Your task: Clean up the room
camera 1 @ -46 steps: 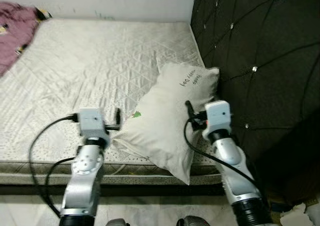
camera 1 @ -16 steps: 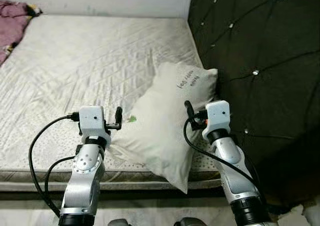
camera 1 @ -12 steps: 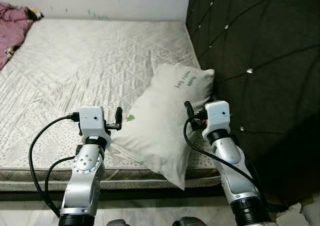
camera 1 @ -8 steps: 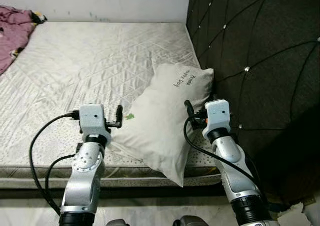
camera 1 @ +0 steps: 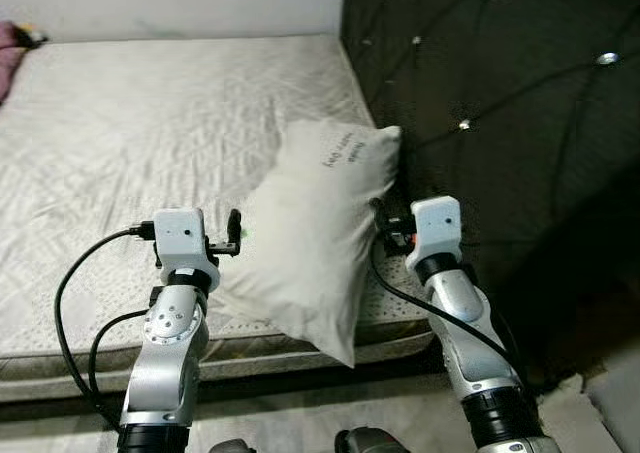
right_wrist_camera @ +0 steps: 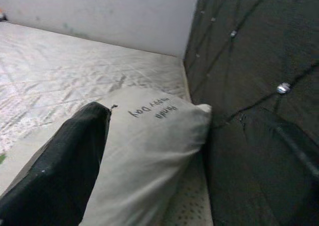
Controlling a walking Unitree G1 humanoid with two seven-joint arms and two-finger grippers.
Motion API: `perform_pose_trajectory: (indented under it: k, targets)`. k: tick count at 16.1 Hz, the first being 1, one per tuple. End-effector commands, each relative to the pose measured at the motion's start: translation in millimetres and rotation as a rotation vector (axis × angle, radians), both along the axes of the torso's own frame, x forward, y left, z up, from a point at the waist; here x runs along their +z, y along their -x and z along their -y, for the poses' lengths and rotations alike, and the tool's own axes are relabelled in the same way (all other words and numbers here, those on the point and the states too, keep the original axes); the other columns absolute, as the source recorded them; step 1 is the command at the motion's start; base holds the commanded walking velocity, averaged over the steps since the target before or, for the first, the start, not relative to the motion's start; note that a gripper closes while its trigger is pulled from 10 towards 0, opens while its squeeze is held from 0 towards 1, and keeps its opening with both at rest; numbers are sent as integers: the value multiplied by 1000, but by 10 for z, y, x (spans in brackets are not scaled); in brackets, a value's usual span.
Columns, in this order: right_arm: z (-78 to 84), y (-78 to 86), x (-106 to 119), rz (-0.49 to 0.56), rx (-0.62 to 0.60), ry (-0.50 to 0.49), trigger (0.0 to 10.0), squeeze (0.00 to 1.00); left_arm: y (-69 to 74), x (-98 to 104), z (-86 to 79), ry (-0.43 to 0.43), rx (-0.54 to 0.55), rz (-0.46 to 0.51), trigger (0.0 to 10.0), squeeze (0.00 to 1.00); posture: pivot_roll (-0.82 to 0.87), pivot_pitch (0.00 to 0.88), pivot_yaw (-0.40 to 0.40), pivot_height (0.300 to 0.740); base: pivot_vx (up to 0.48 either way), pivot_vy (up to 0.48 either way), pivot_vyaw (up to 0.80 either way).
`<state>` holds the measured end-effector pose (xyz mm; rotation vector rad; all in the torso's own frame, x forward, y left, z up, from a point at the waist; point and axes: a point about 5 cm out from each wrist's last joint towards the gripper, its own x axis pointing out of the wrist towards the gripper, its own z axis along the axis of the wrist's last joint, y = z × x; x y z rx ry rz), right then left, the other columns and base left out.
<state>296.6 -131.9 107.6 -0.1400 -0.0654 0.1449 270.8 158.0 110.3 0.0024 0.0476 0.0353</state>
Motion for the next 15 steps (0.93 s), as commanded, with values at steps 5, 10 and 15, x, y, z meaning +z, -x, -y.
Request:
perform_pose_trajectory:
  k: [5,10,15]
  targets:
    - [-7,28,-4,-7,-27,-46,10000,0,8,-41,-46,-13,15,-3,10000,0,-26,0,21,740,0,0,0]
    - [10,22,-25,-24,-38,-77,10000,0,1,-39,-48,-17,14,1,10000,0,-26,0,21,740,0,0,0]
    - [16,12,-31,-33,-51,-78,10000,0,-12,-32,-53,-13,20,4,10000,0,-27,0,22,740,0,0,0]
